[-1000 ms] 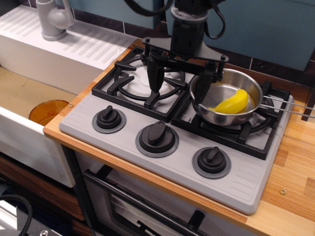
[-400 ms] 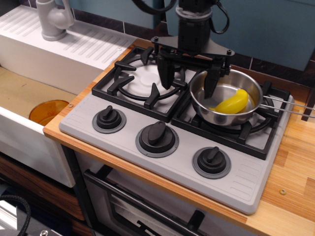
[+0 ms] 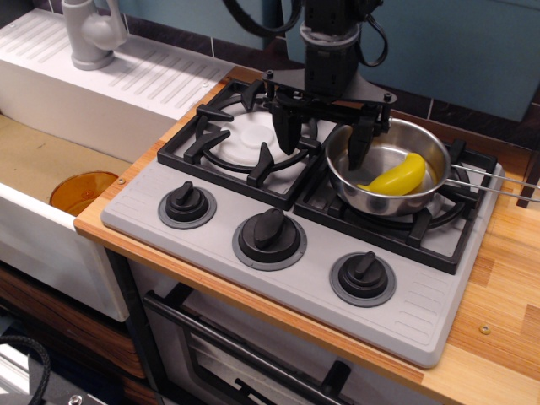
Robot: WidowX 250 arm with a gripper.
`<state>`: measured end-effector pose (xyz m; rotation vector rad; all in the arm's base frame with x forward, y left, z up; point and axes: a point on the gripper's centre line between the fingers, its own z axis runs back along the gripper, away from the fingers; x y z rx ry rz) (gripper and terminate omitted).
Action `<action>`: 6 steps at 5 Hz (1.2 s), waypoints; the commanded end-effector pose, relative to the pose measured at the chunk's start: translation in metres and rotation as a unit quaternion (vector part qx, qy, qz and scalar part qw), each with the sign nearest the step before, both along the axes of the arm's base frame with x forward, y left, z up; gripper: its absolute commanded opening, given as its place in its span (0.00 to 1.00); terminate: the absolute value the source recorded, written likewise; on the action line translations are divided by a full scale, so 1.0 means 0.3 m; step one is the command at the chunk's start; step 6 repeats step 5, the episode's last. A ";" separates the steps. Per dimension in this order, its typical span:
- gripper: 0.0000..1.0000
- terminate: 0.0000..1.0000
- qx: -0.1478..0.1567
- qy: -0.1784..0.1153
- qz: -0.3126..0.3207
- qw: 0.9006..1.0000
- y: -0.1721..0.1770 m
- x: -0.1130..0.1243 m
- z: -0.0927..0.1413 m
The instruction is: End effector reaching pot or pan
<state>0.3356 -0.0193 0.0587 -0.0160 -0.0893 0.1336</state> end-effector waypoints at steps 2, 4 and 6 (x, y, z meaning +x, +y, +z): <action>1.00 0.00 -0.010 -0.048 -0.017 0.999 0.029 0.078 0.016; 1.00 0.00 -0.006 -0.045 -0.029 0.999 0.059 0.073 -0.018; 1.00 1.00 -0.001 -0.036 -0.010 0.999 0.040 0.059 -0.012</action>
